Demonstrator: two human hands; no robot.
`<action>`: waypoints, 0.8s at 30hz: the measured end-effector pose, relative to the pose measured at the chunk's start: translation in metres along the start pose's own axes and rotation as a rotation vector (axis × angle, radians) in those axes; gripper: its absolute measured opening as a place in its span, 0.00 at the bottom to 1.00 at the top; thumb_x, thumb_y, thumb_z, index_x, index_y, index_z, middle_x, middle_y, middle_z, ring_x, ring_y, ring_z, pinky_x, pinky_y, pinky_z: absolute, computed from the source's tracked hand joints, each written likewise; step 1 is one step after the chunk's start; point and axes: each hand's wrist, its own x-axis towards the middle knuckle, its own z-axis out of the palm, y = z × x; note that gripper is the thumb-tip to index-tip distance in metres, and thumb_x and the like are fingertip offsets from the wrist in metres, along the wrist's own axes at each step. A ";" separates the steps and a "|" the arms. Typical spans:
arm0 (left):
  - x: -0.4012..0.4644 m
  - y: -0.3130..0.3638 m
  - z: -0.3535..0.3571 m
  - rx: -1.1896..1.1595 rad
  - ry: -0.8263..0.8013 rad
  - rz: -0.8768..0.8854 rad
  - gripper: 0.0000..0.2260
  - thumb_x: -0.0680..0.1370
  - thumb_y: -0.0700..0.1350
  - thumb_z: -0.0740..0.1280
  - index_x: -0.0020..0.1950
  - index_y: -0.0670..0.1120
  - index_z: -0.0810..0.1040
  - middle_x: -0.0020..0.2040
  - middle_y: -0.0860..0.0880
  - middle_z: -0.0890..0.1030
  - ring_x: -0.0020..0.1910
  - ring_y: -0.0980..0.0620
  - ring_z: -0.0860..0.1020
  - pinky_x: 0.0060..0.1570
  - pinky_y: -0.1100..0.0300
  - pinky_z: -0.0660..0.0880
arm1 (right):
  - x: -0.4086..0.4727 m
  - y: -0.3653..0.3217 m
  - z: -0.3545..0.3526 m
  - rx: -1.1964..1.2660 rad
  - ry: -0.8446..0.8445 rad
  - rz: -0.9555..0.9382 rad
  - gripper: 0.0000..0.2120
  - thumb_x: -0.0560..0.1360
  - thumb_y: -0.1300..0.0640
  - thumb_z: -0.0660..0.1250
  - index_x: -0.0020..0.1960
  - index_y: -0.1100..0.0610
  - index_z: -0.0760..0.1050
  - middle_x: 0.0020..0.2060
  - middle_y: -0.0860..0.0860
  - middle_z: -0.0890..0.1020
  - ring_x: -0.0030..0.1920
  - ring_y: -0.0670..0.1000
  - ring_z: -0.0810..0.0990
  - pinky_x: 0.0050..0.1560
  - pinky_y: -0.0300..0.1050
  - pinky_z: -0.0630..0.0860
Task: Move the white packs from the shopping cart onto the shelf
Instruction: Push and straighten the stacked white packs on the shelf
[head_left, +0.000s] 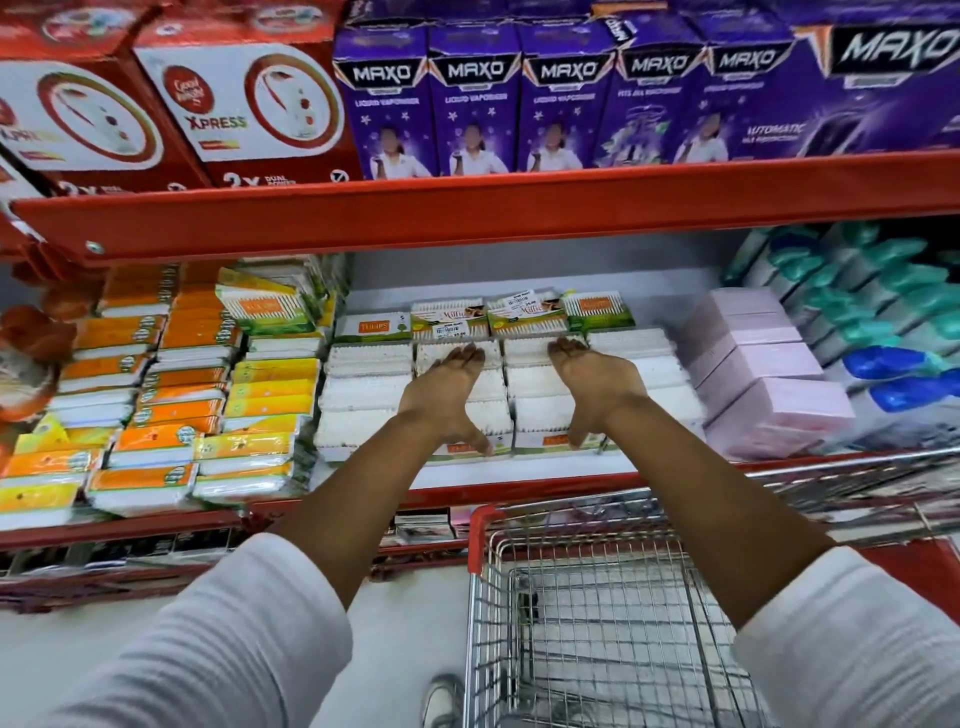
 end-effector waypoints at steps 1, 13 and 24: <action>0.000 0.001 -0.001 0.000 -0.003 -0.003 0.57 0.62 0.61 0.78 0.79 0.48 0.46 0.80 0.51 0.49 0.78 0.51 0.52 0.70 0.54 0.63 | 0.000 0.000 0.001 -0.002 0.010 -0.002 0.57 0.59 0.48 0.81 0.77 0.57 0.51 0.74 0.51 0.65 0.70 0.53 0.70 0.60 0.49 0.76; 0.015 0.056 -0.003 0.044 0.020 0.072 0.59 0.62 0.65 0.75 0.79 0.43 0.43 0.80 0.45 0.45 0.78 0.48 0.46 0.76 0.53 0.45 | -0.020 0.041 0.012 0.083 0.057 0.000 0.62 0.57 0.44 0.81 0.78 0.58 0.47 0.77 0.52 0.57 0.76 0.52 0.58 0.72 0.47 0.63; 0.028 0.087 0.001 0.084 0.005 0.038 0.56 0.63 0.61 0.77 0.79 0.45 0.48 0.79 0.47 0.52 0.77 0.47 0.55 0.72 0.55 0.59 | -0.032 0.087 0.023 0.015 0.041 0.090 0.54 0.62 0.49 0.80 0.77 0.59 0.51 0.74 0.53 0.65 0.71 0.54 0.68 0.59 0.50 0.75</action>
